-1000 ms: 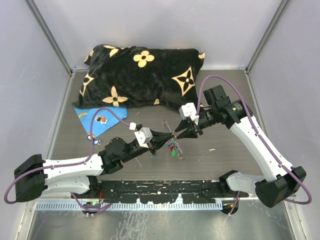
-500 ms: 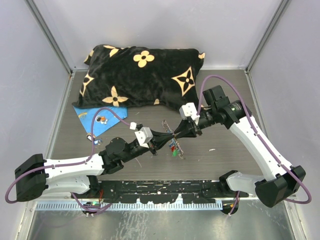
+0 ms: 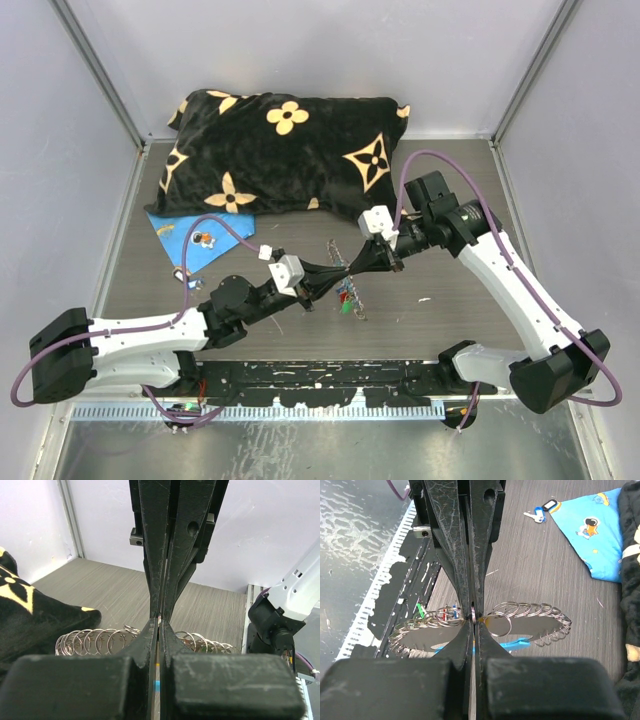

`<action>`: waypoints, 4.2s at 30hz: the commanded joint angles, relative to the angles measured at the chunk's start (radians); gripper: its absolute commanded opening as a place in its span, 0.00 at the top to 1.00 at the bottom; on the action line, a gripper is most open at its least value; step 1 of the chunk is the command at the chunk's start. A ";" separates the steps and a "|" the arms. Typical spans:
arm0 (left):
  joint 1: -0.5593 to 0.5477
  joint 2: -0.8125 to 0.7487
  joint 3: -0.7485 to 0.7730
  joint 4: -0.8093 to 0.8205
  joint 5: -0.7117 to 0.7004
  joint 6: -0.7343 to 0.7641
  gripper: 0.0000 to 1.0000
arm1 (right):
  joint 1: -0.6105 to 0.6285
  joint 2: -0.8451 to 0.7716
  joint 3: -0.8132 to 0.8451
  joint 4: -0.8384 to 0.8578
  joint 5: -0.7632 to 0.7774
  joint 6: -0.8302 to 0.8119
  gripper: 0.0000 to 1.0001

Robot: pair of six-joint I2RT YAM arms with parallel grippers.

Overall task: Remove the keys from the keyring
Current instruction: Remove the key from the keyring.

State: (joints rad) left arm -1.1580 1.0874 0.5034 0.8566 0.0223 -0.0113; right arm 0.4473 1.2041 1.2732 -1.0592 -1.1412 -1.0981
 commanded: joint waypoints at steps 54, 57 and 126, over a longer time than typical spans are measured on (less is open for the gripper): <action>-0.009 0.082 0.106 -0.079 -0.016 0.295 0.82 | 0.245 0.083 0.232 -0.143 0.538 0.049 0.99; -0.009 0.081 0.108 -0.091 -0.011 0.300 0.86 | 0.246 0.083 0.234 -0.145 0.535 0.049 0.99; 0.014 -0.021 -0.007 0.555 0.008 -0.220 1.00 | 0.027 0.050 0.325 -0.073 -0.146 0.120 0.65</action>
State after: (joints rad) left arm -1.1496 1.0771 0.4412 1.2964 0.0242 -0.2256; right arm 0.4591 1.2587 1.5993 -1.1763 -1.2755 -1.0061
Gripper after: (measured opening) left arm 0.007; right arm 0.360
